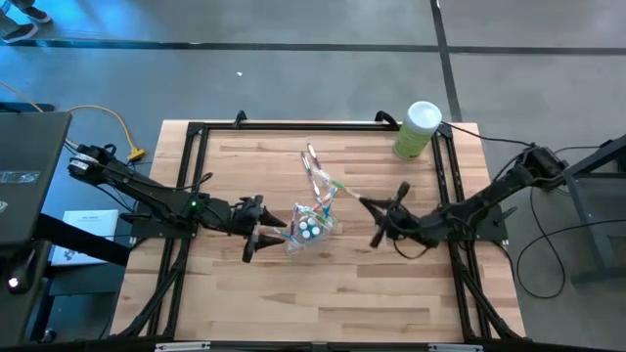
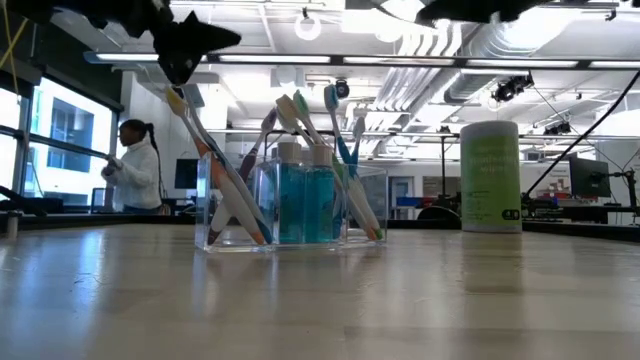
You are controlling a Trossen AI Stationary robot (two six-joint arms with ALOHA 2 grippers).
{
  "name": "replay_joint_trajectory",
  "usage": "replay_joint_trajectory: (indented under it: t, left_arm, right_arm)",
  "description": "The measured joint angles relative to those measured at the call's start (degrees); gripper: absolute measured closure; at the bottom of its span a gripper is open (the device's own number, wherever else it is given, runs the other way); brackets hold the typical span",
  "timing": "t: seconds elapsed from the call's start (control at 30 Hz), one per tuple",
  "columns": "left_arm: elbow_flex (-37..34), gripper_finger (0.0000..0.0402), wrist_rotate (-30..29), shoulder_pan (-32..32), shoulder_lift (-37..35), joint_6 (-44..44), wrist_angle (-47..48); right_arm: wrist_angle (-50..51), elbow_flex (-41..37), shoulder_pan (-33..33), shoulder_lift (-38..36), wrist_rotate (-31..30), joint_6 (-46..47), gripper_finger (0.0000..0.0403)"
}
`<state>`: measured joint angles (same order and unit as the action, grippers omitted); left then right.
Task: Pick & Place toothbrushing station
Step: Put the green toothbrush into the transparent organizer
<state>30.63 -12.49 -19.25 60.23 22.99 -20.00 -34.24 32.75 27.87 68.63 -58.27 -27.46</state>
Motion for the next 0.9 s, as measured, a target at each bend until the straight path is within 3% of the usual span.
replay_joint_trajectory:
  t: [0.23, 0.33, 0.53, 0.73, 0.9]
  left_arm:
    - [0.0, 0.0175, 2.0, 0.0, 0.0, 5.4, -10.0]
    - [0.0, 0.0175, 3.3, 0.0, 0.0, 3.8, -14.6]
    - [0.0, 0.0175, 3.2, -2.1, 0.0, -18.0, -19.4]
    - [0.0, 0.0176, 0.2, -8.6, 0.8, -42.7, -20.6]
    - [0.0, 0.0186, -8.9, -15.2, 7.3, -58.3, -27.4]
  right_arm:
    - [-0.9, 0.0, 6.9, 0.2, -0.2, -4.6, 0.0399]
    - [-1.2, 0.0, 8.9, 0.2, 0.5, -4.8, 0.0399]
    - [-1.2, 0.0, 10.3, 0.2, 5.0, 0.6, 0.0399]
    - [1.3, 0.0, 10.3, 0.2, 9.2, 10.7, 0.0399]
    - [4.1, 0.0, 9.3, 0.2, 13.3, 20.0, 0.0399]
